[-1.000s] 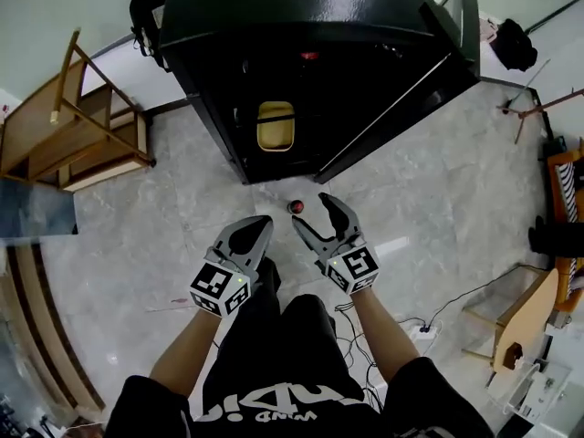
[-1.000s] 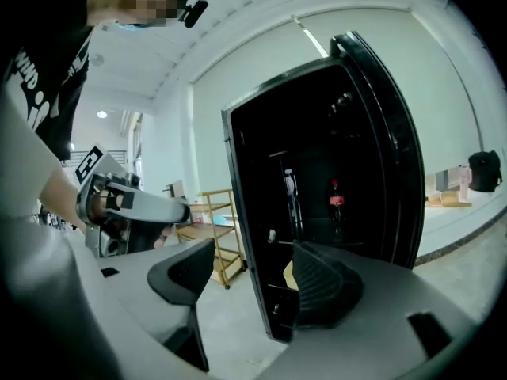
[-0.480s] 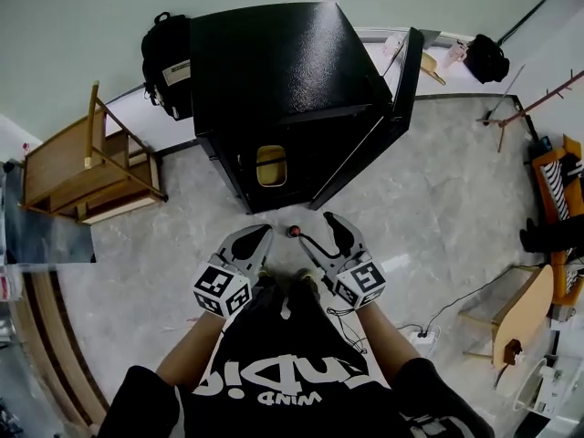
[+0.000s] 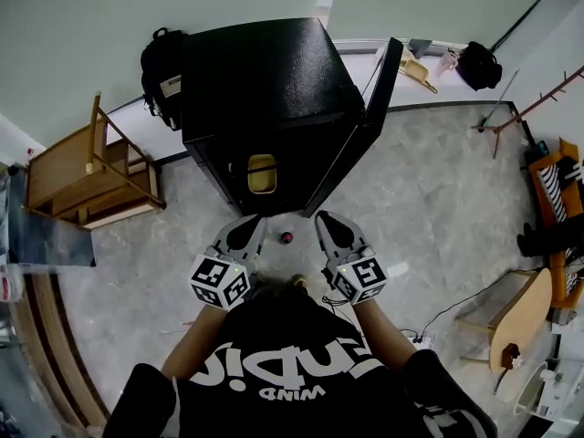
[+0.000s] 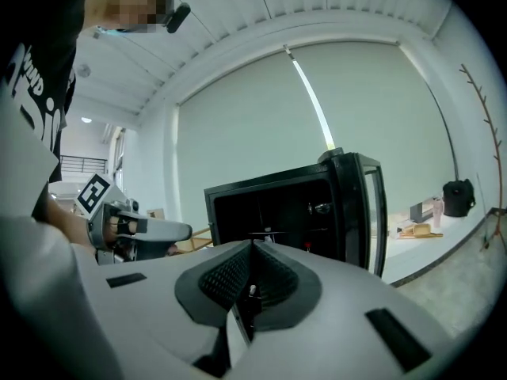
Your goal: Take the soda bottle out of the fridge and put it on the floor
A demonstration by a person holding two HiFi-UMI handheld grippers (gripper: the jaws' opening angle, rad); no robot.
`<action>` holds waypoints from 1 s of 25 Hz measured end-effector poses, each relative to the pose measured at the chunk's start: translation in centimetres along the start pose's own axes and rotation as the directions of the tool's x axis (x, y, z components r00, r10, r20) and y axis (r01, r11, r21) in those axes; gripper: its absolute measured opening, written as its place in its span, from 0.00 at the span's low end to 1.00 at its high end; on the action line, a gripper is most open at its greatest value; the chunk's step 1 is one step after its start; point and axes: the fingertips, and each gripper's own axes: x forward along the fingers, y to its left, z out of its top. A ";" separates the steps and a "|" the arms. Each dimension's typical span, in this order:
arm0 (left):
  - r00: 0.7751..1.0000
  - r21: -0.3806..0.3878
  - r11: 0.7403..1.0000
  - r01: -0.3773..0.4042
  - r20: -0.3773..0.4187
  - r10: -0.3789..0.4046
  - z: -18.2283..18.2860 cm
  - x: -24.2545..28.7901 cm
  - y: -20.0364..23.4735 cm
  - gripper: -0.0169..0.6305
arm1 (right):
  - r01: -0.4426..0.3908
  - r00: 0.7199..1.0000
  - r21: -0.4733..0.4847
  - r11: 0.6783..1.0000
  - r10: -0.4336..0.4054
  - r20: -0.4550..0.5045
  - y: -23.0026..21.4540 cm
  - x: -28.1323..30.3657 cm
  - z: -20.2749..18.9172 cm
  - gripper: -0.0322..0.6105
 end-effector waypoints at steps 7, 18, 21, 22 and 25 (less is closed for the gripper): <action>0.999 0.051 0.998 -0.043 0.012 0.043 0.1 -0.4 0.5 0.04 | 0.039 0.999 -0.035 0.999 -0.040 -0.024 -1.5 -1.6 0.4 0.09; 0.989 0.175 0.974 -0.147 0.036 0.143 -1.8 -1.7 3.3 0.04 | 0.160 0.985 -0.057 0.985 -0.163 -0.050 -4.2 -3.8 -2.0 0.09; 0.986 0.192 0.967 -0.166 0.041 0.161 -2.1 -1.7 3.9 0.04 | 0.176 0.983 -0.047 0.983 -0.178 -0.046 -4.6 -3.4 -2.5 0.09; 0.985 0.192 0.967 -0.170 0.041 0.165 -2.2 -1.7 3.9 0.04 | 0.177 0.983 -0.046 0.983 -0.179 -0.045 -4.7 -3.3 -2.5 0.09; 0.986 0.185 0.968 -0.169 0.047 0.163 -2.0 -1.5 3.7 0.04 | 0.173 0.984 -0.048 0.984 -0.175 -0.042 -4.2 -3.1 -2.4 0.09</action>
